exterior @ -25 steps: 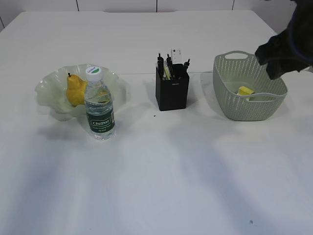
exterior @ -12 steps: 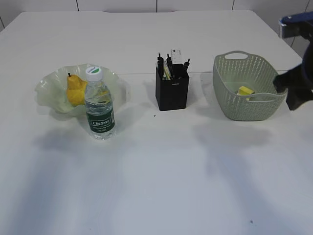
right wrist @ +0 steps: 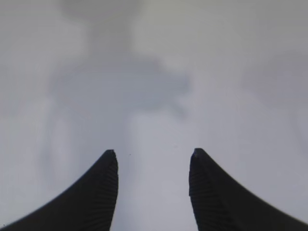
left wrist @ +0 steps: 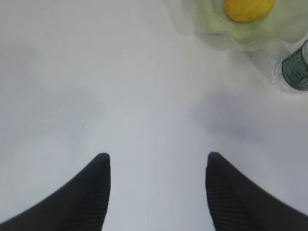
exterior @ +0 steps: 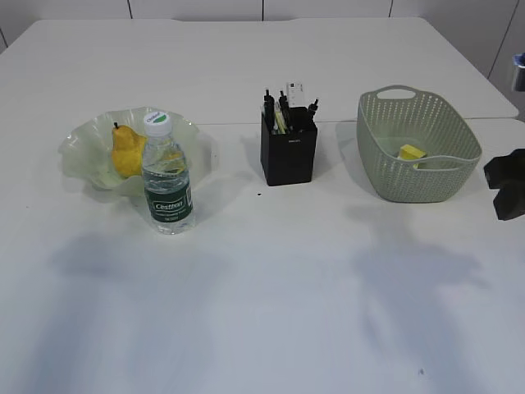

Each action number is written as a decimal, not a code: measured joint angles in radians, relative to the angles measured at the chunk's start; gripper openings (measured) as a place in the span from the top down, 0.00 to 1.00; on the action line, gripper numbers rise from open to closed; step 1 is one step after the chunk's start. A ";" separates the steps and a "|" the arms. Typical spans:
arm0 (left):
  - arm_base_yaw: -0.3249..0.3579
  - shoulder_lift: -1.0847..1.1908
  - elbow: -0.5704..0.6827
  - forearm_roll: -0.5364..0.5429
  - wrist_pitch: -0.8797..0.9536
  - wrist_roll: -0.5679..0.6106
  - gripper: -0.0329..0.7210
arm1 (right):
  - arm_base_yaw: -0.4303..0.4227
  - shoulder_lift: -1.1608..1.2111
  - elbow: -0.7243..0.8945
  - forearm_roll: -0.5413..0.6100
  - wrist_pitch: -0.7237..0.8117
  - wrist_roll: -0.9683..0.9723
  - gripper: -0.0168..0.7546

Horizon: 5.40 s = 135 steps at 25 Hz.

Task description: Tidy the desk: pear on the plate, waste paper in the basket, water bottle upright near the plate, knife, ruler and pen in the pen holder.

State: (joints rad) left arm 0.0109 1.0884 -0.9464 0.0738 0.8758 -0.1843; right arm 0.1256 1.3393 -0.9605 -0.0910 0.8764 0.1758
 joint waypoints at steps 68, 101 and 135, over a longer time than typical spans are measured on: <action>0.000 -1.077 0.354 0.002 0.341 0.023 0.37 | 0.000 -1.321 0.306 -0.063 0.399 -0.041 0.52; 0.000 -1.077 0.426 -0.137 0.234 0.176 0.27 | 0.000 -1.321 0.454 0.031 0.274 -0.162 0.40; 0.000 -1.081 0.426 -0.093 0.234 0.176 0.35 | -0.075 -1.354 0.454 0.034 0.274 -0.160 0.40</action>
State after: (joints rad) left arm 0.0109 0.0073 -0.5200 -0.0193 1.1100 -0.0085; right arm 0.0510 -0.0149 -0.5064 -0.0575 1.1507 0.0153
